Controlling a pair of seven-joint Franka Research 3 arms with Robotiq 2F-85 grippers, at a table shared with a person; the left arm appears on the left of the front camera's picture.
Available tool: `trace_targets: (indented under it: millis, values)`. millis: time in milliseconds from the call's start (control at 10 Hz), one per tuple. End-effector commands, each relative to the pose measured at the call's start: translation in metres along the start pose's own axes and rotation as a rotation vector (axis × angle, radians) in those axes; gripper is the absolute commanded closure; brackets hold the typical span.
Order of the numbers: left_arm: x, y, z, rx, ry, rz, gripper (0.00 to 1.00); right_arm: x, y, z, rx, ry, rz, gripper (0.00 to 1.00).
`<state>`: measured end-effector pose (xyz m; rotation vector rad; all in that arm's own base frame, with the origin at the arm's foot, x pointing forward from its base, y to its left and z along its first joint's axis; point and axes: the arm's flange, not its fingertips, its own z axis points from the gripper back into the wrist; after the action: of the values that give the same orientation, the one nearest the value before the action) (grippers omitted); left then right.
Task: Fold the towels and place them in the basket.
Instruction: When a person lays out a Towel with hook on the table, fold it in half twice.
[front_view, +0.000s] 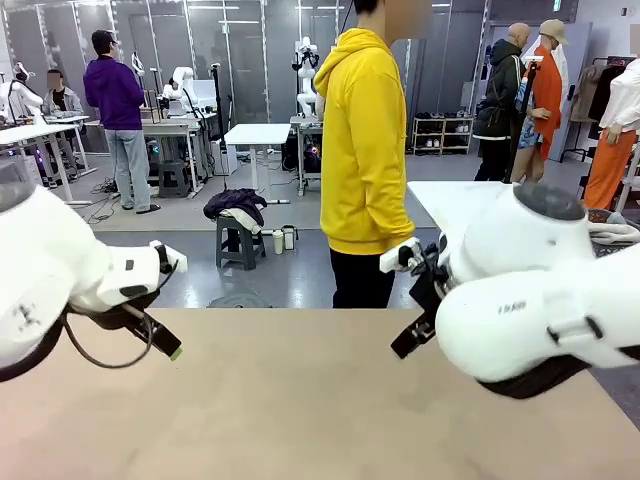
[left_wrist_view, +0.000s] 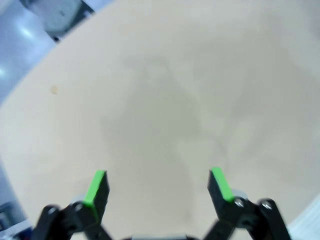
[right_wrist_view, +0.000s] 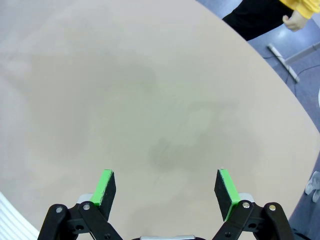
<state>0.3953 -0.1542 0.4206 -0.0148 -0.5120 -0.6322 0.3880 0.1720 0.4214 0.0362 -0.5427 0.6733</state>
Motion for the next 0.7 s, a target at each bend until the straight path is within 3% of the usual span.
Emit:
trace_targets:
  millis: [0, 100, 300, 600]
  values:
    - [0.007, 0.010, 0.050, -0.107, 0.049, -0.011, 0.00, 0.010, -0.017, 0.048, 0.056, 0.010, -0.012, 0.00]
    - [0.006, 0.019, 0.073, -0.228, 0.059, -0.018, 0.00, 0.012, -0.030, 0.070, 0.091, 0.022, -0.047, 0.00]
    - [-0.012, 0.052, 0.112, -0.457, 0.035, 0.028, 0.00, -0.002, -0.073, 0.113, 0.285, -0.015, -0.137, 0.00]
    - [-0.084, 0.121, 0.173, -0.782, -0.070, 0.116, 0.00, -0.081, -0.150, 0.170, 0.624, -0.150, -0.225, 0.00]
